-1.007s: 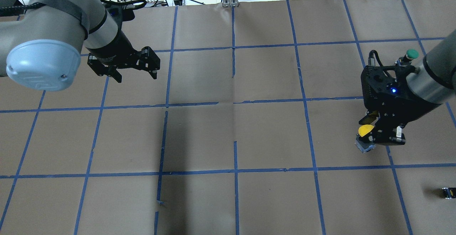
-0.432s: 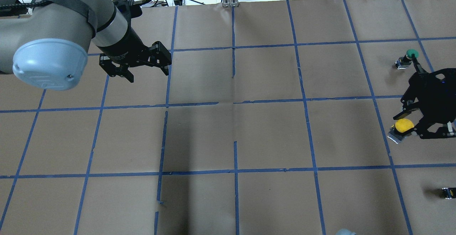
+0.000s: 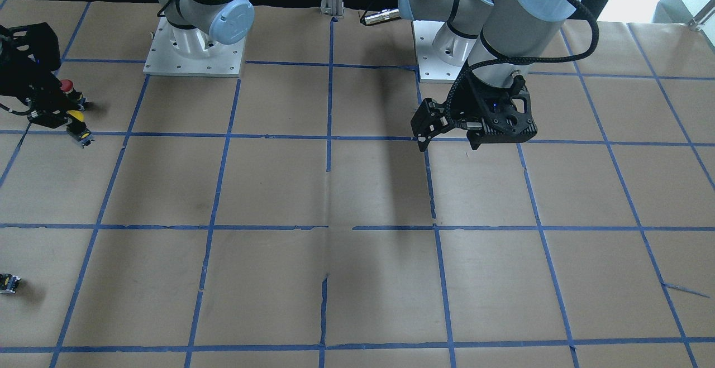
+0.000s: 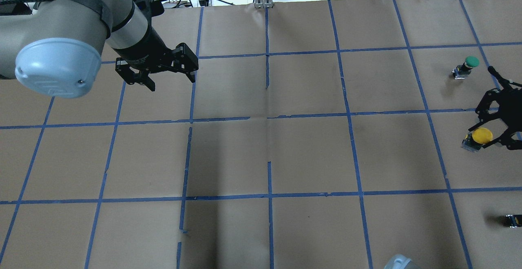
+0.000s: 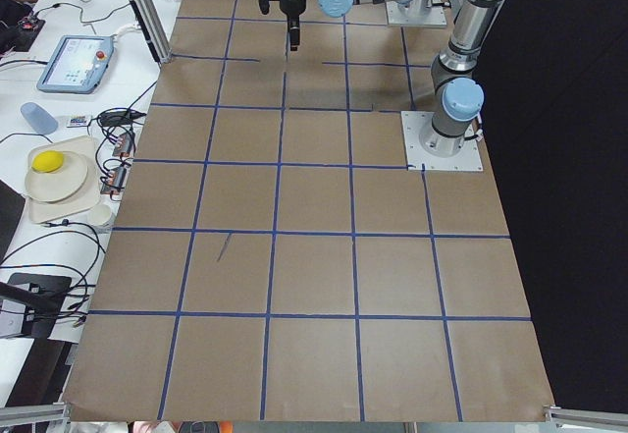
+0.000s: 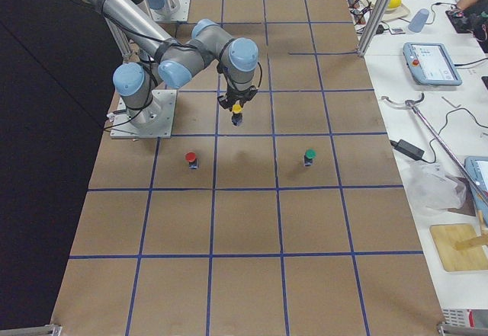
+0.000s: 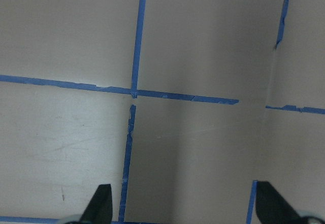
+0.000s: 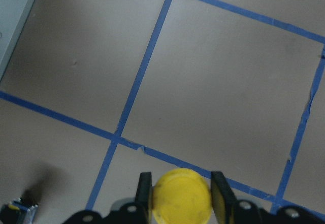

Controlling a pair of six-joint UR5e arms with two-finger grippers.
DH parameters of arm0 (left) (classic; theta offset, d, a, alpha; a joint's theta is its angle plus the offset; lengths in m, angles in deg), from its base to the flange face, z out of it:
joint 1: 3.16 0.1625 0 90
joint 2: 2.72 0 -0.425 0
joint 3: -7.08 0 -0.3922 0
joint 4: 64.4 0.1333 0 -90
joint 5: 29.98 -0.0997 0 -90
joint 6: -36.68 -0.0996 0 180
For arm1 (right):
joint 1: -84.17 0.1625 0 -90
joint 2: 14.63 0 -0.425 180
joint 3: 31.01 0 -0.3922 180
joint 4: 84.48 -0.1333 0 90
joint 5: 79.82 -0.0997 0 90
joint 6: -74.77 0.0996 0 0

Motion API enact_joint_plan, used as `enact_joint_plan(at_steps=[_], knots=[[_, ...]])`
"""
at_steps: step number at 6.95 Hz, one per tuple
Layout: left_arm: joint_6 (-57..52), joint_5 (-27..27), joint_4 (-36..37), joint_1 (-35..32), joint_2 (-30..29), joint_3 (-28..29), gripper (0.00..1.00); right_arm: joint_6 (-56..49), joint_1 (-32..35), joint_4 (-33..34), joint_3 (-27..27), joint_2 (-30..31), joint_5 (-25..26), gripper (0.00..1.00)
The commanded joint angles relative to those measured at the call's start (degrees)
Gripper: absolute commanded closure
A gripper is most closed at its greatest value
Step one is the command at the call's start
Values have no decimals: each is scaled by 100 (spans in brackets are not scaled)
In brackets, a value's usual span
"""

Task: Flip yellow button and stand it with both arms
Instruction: 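Set the button upright on its base and open the right gripper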

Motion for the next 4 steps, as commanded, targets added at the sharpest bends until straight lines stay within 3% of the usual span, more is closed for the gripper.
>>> enact_joint_plan(at_steps=[1,2,4], knots=[[-14,-103,-117,-24,-45,176,0,-1605,-644,434,-182,-572,73,64],[-14,-191,-118,-33,-54,185,0,-1672,-762,427,-235,-661,64,65],[-14,-201,-170,-33,-54,176,0,-2347,-798,611,-497,-1405,73,68]])
